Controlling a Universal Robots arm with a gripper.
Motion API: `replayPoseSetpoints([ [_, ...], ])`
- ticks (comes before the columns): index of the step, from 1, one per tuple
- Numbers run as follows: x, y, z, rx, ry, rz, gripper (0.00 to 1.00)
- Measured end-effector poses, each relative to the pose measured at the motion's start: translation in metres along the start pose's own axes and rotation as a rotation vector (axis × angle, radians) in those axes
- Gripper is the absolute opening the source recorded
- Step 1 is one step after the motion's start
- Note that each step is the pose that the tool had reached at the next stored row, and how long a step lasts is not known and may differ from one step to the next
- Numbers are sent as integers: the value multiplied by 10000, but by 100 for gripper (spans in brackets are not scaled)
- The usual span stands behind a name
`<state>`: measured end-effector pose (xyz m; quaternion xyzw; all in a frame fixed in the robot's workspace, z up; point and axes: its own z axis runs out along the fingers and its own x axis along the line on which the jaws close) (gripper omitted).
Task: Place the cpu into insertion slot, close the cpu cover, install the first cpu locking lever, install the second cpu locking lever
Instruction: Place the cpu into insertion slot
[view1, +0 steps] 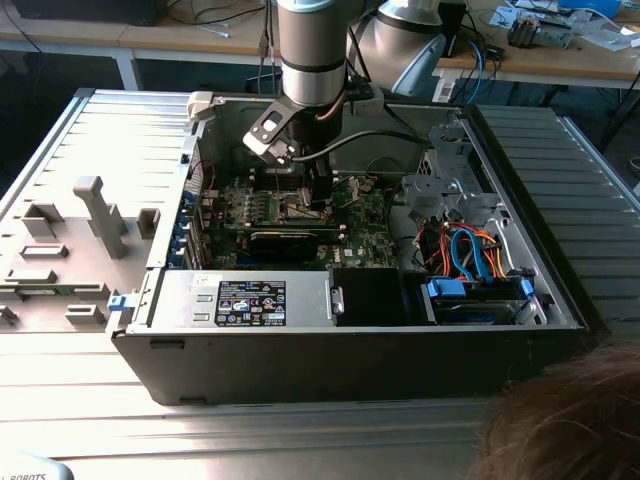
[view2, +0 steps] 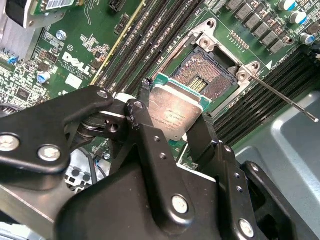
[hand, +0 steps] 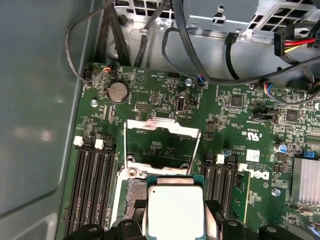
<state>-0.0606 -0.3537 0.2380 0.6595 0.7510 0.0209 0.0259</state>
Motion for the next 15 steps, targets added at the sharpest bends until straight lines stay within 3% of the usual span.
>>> replayPoseSetpoints([
  [10, 1, 0, 11, 11, -65, 643, 54],
  [15, 71, -8, 20, 10, -55, 806, 54],
])
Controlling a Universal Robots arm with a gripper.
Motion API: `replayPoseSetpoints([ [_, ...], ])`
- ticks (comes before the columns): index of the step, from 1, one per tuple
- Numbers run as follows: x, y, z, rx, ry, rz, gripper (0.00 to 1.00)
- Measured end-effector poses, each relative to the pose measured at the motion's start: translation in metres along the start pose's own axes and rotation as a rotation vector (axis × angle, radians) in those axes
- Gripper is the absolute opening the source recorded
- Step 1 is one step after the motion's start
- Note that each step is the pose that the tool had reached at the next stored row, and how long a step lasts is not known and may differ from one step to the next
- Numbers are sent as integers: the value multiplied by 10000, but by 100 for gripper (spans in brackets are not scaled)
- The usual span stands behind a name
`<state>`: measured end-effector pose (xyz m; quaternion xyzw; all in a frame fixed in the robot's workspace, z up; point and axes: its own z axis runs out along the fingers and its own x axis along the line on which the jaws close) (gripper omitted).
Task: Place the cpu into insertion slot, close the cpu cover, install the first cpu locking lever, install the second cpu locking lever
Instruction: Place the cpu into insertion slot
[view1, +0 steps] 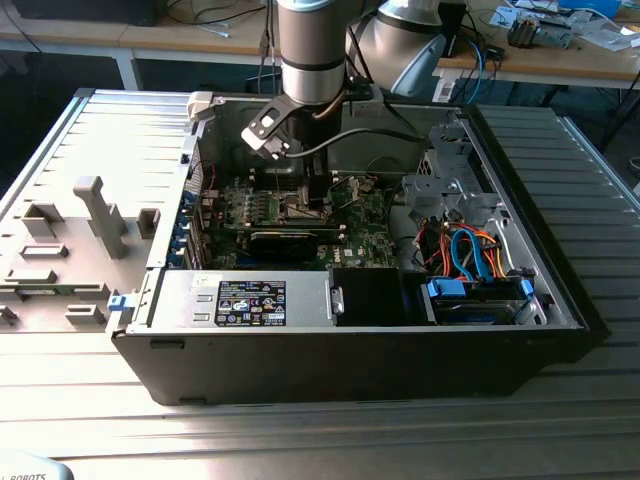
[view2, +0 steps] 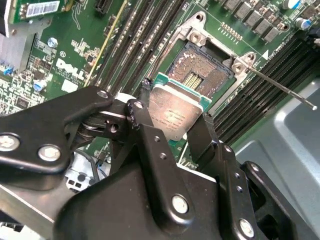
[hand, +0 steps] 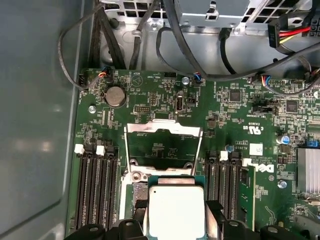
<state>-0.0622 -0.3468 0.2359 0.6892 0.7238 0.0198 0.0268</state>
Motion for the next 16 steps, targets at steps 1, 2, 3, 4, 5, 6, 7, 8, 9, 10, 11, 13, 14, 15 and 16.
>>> replayPoseSetpoints([
  [1, 2, -23, 0, 0, 21, 39, 54],
  [2, 5, -39, 2, -1, 30, 61, 54],
  [3, 8, -43, 5, 0, 30, 67, 54],
  [4, 13, -45, 10, 0, 30, 74, 54],
  [5, 29, -45, 24, 0, 29, 93, 54],
  [6, 53, -48, 40, 0, 27, 117, 54],
  [7, 63, -56, 48, -1, 31, 126, 54],
  [8, 68, -66, 52, 0, 46, 138, 54],
  [9, 69, -76, 52, 0, 77, 150, 54],
  [10, 70, -89, 54, -4, 136, 167, 54],
  [11, 71, -102, 56, -6, 179, 180, 54],
  [13, 72, -126, 78, -8, 215, 188, 54],
  [14, 72, -127, 87, -8, 216, 186, 54],
  [15, 72, -127, 93, -7, 215, 185, 54],
  [16, 73, -128, 103, -8, 219, 190, 54],
])
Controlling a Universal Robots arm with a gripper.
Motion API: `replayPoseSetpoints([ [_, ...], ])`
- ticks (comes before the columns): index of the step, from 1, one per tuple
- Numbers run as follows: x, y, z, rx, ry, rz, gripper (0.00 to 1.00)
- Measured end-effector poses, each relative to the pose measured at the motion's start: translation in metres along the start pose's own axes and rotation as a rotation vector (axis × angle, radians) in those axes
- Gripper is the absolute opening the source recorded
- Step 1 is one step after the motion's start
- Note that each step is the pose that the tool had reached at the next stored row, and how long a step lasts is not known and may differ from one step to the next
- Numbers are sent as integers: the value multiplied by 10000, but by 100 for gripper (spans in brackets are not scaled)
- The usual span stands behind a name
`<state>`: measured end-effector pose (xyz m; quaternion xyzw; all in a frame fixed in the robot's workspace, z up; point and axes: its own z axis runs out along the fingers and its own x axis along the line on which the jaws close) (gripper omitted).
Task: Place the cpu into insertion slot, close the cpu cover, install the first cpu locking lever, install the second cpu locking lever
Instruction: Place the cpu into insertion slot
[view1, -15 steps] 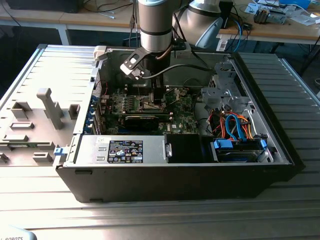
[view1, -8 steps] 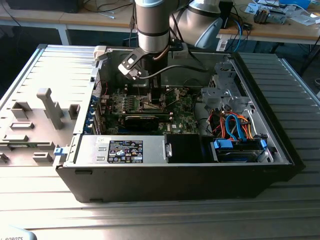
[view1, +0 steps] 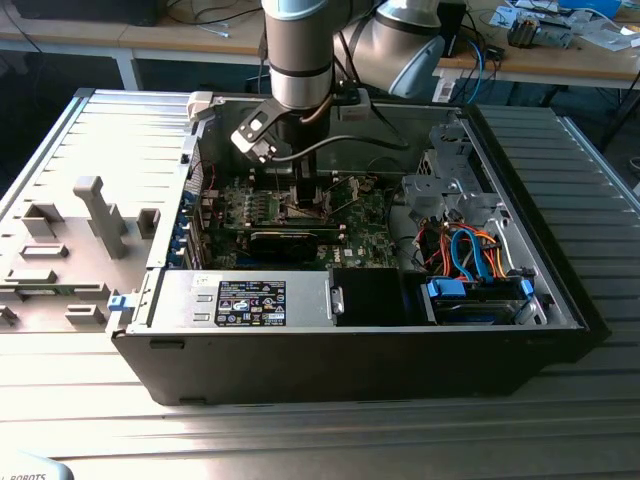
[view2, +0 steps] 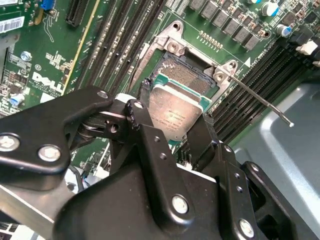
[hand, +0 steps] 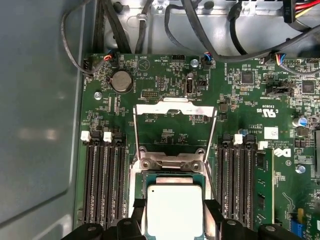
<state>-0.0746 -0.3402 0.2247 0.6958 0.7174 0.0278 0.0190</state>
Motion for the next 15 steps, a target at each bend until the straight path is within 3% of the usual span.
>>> replayPoseSetpoints([
  [15, 2, -6, 88, 0, 9, 19, 54],
])
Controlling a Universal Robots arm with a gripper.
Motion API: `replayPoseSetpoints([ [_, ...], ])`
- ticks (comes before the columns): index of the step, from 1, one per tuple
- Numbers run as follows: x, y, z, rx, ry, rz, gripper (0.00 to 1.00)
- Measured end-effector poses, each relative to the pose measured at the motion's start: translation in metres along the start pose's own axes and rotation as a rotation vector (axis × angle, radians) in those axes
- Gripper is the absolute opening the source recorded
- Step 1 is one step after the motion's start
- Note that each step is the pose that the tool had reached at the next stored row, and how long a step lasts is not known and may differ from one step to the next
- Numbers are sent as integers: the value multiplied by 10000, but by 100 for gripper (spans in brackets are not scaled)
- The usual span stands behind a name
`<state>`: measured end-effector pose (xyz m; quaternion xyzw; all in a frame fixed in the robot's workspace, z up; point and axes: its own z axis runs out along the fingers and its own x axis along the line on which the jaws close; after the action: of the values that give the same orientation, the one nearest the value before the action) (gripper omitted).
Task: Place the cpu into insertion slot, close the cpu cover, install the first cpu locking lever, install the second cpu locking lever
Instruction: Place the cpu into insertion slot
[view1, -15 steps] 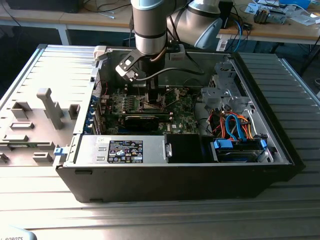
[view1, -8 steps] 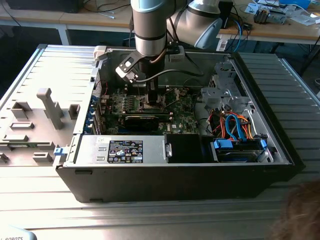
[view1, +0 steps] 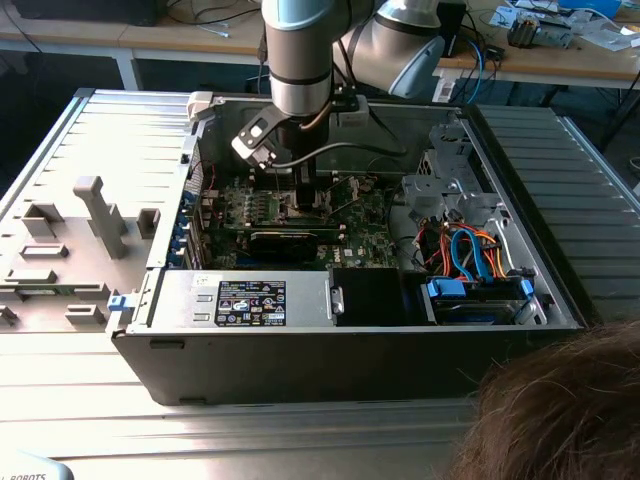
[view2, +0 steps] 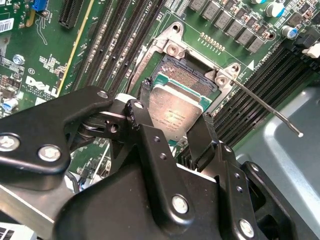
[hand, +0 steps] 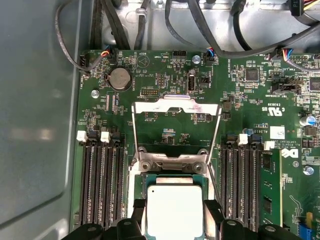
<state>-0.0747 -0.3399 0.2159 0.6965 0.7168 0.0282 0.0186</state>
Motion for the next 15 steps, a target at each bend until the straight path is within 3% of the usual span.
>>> replayPoseSetpoints([
  [15, -1, -3, 37, 0, 0, 7, 54],
])
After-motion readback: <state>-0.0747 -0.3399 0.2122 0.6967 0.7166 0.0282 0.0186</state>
